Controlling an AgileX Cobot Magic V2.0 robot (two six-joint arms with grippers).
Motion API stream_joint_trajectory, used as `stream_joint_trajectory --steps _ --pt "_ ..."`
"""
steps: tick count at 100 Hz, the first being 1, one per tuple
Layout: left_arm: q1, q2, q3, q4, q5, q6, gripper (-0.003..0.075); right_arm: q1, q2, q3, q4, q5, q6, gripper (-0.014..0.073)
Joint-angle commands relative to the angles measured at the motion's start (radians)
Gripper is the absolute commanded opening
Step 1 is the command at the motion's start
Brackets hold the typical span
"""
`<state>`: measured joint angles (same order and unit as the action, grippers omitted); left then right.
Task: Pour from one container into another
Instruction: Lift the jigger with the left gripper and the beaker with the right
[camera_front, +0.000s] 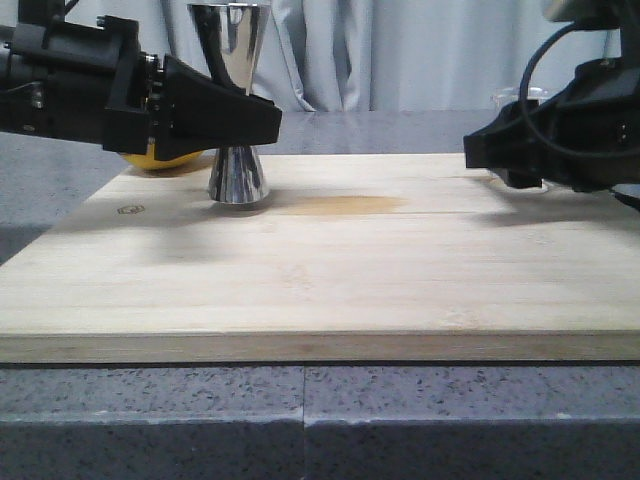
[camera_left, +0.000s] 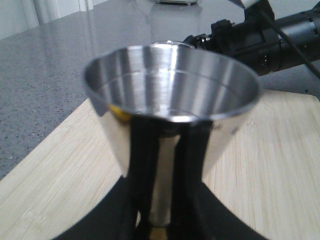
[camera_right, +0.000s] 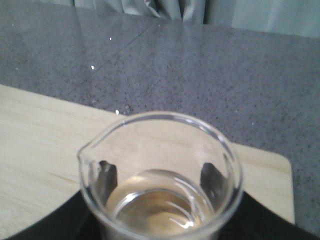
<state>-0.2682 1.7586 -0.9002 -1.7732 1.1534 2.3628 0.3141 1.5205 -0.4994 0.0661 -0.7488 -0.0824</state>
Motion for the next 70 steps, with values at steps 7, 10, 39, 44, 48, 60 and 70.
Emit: stream_joint_trajectory --steps 7,10,39,44,48,60,70 --pt "-0.011 -0.042 -0.026 -0.078 0.104 0.002 0.0008 0.001 -0.099 -0.028 -0.008 -0.051 -0.001 0.0279" --pt "-0.011 -0.042 -0.026 -0.078 0.104 0.002 0.0008 0.001 -0.111 -0.030 -0.008 -0.039 -0.001 0.0279" --pt "-0.011 -0.042 -0.026 -0.078 0.104 0.002 0.0008 0.001 -0.239 -0.042 -0.024 0.121 -0.005 0.0279" --pt "-0.011 -0.042 -0.026 -0.078 0.104 0.002 0.0008 0.001 -0.257 -0.055 -0.038 0.162 -0.005 0.0279" --pt "-0.011 -0.042 -0.028 -0.078 0.104 0.004 0.0008 0.001 -0.270 -0.067 -0.053 0.203 -0.005 0.0279" --pt "-0.022 -0.042 -0.040 -0.078 0.115 -0.011 0.0008 0.001 -0.305 -0.106 -0.089 0.304 -0.005 0.0279" --pt "-0.054 -0.042 -0.064 -0.078 0.115 -0.056 0.0008 0.001 -0.321 -0.152 -0.115 0.399 -0.005 0.0279"
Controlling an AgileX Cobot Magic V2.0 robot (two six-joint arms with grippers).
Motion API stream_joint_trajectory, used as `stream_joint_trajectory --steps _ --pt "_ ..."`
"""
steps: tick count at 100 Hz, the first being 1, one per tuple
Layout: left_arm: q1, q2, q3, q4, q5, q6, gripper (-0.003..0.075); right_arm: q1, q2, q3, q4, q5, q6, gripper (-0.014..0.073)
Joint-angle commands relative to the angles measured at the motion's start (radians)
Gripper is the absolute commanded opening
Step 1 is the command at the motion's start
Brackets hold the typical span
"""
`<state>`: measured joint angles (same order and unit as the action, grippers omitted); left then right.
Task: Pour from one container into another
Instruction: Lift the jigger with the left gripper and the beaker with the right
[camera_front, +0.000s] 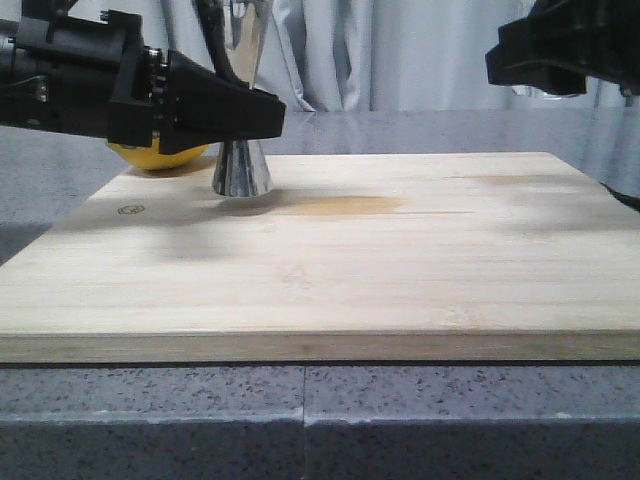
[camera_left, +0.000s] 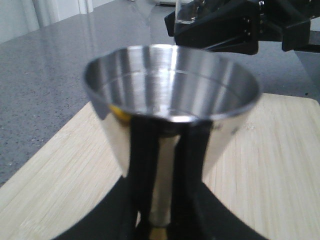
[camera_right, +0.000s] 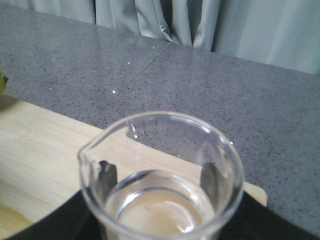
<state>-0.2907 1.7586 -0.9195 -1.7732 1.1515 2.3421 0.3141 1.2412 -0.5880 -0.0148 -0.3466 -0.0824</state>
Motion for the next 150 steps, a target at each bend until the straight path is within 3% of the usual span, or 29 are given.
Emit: stream_joint_trajectory --steps 1,36,80,150 --pt "-0.038 -0.042 -0.046 -0.078 0.117 -0.035 0.0008 0.001 -0.045 -0.067 -0.039 0.010 -0.005 0.0279" --pt "-0.145 -0.042 -0.125 -0.077 0.079 -0.116 0.0008 0.002 -0.049 -0.209 -0.150 0.187 -0.005 0.0279" --pt "-0.158 -0.042 -0.127 -0.077 0.075 -0.135 0.0008 0.106 -0.049 -0.319 -0.317 0.210 -0.005 0.0279" --pt "-0.187 -0.042 -0.127 -0.077 0.053 -0.135 0.0008 0.182 -0.049 -0.323 -0.552 0.202 -0.005 0.0279"
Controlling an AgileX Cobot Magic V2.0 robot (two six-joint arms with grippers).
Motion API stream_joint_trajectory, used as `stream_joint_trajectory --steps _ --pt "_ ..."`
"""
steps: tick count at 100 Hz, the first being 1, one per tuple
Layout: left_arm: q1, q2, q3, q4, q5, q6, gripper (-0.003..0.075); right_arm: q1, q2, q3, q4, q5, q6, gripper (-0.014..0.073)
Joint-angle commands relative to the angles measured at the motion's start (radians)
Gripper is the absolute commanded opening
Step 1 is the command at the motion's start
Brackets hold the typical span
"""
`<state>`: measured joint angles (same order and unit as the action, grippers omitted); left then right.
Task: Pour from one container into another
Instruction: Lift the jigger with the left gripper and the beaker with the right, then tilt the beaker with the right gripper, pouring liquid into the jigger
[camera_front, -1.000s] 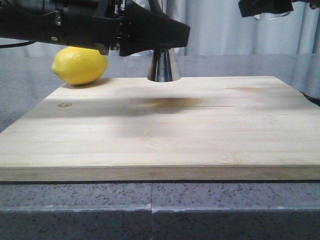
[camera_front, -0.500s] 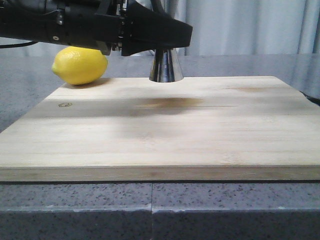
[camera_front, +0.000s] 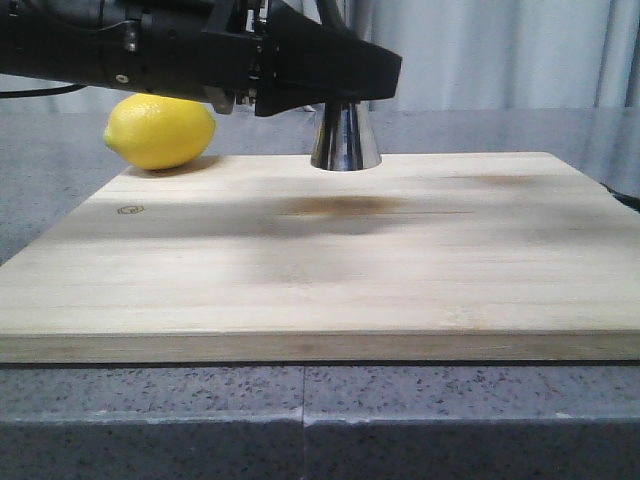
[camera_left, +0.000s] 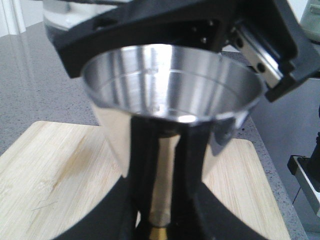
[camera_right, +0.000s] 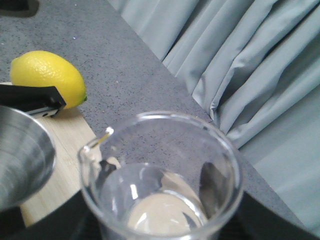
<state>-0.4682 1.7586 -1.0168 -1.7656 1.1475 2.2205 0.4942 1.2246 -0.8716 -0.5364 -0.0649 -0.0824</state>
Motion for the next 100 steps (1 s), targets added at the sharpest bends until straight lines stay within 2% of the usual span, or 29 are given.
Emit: stream_joint_trajectory --steps 1,39,100 --pt "-0.010 -0.042 -0.029 -0.085 0.057 -0.013 0.0008 0.002 -0.032 -0.040 -0.032 -0.080 -0.005 0.0279" --pt "-0.010 -0.042 -0.029 -0.080 0.057 -0.014 0.0008 0.002 -0.032 -0.040 -0.127 -0.148 -0.005 0.0279" --pt "-0.010 -0.042 -0.029 -0.079 0.057 -0.014 0.0008 0.002 -0.032 -0.040 -0.246 -0.178 -0.005 0.0279"
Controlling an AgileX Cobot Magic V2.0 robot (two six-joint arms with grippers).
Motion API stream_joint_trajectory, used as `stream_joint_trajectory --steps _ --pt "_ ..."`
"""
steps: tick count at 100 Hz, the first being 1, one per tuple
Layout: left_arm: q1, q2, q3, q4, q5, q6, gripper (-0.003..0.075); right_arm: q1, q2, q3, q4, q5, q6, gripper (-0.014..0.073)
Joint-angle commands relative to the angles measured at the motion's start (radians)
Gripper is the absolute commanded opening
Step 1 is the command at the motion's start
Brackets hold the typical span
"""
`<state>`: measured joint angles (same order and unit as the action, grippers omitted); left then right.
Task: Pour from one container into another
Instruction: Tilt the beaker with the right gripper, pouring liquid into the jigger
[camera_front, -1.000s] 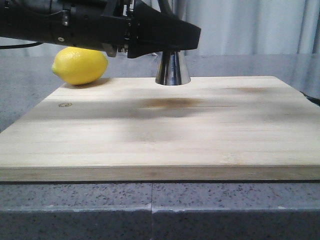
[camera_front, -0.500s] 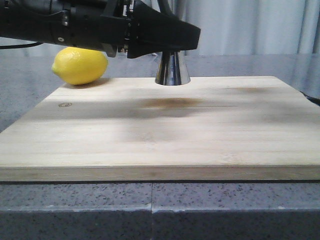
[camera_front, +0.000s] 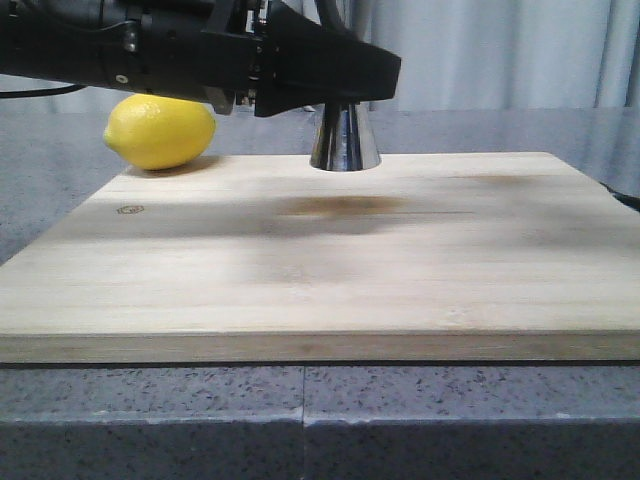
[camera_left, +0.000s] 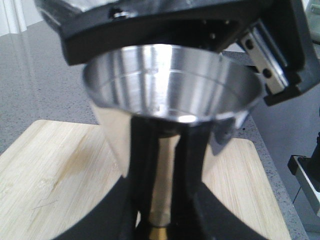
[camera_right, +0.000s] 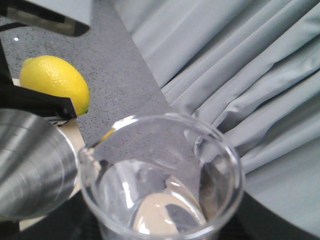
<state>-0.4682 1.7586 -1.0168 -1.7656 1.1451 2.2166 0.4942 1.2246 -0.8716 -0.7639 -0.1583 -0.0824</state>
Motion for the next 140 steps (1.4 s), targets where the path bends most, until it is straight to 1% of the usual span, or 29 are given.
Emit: stream_joint_trajectory --steps 1,29,63,82,97,120,140 --pt "-0.010 -0.042 -0.029 -0.079 0.059 -0.010 0.0008 0.002 -0.032 -0.040 -0.021 -0.085 -0.005 0.0279" --pt "-0.010 -0.042 -0.029 -0.074 0.059 -0.010 0.0008 0.002 -0.017 -0.040 -0.050 -0.103 -0.005 0.0279" --pt "-0.010 -0.042 -0.029 -0.059 0.059 -0.010 0.0008 0.002 0.002 -0.040 -0.124 -0.103 -0.005 0.0279" --pt "-0.010 -0.042 -0.029 -0.059 0.061 -0.010 0.0008 0.002 0.002 -0.040 -0.138 -0.107 -0.054 0.0279" --pt "-0.010 -0.042 -0.029 -0.059 0.061 -0.010 0.0008 0.000 0.002 -0.040 -0.138 -0.107 -0.054 0.0279" --pt "-0.010 -0.042 -0.029 -0.057 0.063 -0.010 0.0008 0.000 0.002 -0.040 -0.188 -0.107 -0.056 0.0279" --pt "-0.010 -0.042 -0.029 -0.057 0.069 -0.010 0.0008 0.000 0.002 -0.078 -0.192 -0.087 -0.056 0.0279"
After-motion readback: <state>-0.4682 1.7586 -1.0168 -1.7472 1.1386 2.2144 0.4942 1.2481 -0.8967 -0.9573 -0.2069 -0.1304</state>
